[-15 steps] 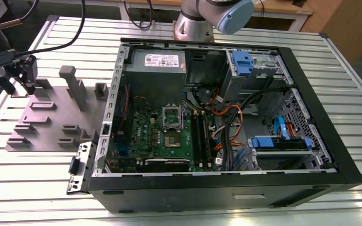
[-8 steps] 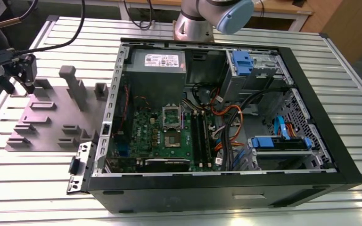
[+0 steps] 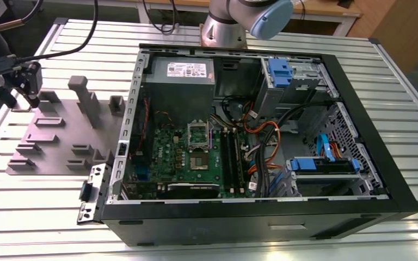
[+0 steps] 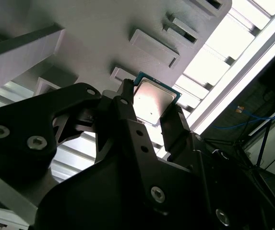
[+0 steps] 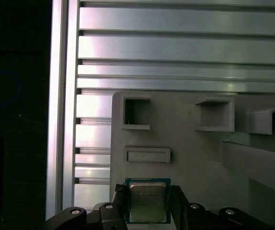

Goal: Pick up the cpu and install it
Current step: 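Pick up the cpu and move it towards the insertion slot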

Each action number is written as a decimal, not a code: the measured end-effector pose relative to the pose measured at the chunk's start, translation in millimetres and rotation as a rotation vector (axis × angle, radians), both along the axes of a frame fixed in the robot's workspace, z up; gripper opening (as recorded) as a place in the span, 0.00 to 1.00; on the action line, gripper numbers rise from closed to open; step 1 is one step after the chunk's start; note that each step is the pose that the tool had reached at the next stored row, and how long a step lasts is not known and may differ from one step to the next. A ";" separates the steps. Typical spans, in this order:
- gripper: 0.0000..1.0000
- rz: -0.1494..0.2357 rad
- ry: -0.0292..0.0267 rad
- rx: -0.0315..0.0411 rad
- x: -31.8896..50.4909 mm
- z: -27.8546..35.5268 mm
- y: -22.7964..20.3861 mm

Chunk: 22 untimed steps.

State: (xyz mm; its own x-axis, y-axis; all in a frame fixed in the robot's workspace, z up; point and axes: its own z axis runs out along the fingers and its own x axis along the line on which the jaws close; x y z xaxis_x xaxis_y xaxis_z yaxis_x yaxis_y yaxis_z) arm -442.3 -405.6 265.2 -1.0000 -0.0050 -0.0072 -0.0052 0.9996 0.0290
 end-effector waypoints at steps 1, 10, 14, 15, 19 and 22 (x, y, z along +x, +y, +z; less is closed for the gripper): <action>0.47 0.000 0.0000 -0.0001 0.0 0.1 0.0; 0.47 0.000 0.0001 0.0000 0.0 4.6 0.0; 0.47 0.000 0.0000 0.0000 0.0 7.2 0.0; 0.47 0.000 -0.0002 0.0001 0.0 7.5 0.0; 0.47 0.000 -0.0001 0.0000 0.0 9.0 0.0; 0.47 0.000 -0.0001 0.0000 0.0 9.7 0.0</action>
